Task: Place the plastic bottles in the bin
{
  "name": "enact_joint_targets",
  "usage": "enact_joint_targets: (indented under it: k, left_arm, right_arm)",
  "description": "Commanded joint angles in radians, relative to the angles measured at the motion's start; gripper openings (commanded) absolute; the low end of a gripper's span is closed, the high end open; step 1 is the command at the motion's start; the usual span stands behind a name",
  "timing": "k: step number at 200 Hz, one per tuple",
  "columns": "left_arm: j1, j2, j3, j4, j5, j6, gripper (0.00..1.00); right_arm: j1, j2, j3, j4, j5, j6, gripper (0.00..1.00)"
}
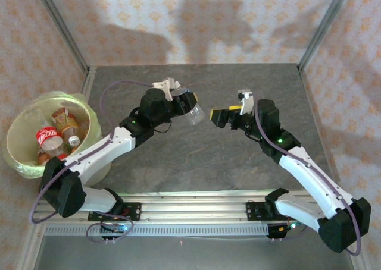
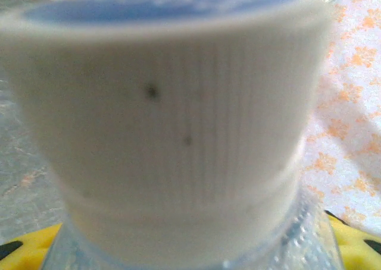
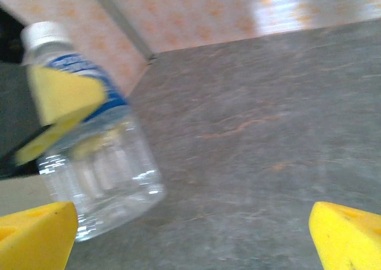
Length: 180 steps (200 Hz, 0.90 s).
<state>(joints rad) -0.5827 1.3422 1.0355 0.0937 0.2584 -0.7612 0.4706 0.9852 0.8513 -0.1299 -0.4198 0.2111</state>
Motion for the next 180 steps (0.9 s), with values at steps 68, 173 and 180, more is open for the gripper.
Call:
enact_joint_targets:
  k: [68, 173, 180]
  left_arm:
    - [0.012, -0.173, 0.326, -0.675, -0.316, 0.354, 0.45]
    - [0.101, -0.038, 1.112, -1.712, -1.243, 0.401, 0.47]
    - [0.146, -0.031, 1.145, -1.753, -1.245, 0.402, 0.47]
  right_arm:
    - [-0.002, 0.016, 0.026, -0.099, 0.567, 0.068, 0.99]
    - [-0.007, 0.171, 0.126, -0.073, 0.529, 0.008, 0.99]
    - [-0.007, 0.173, 0.125, -0.065, 0.525, 0.002, 0.99]
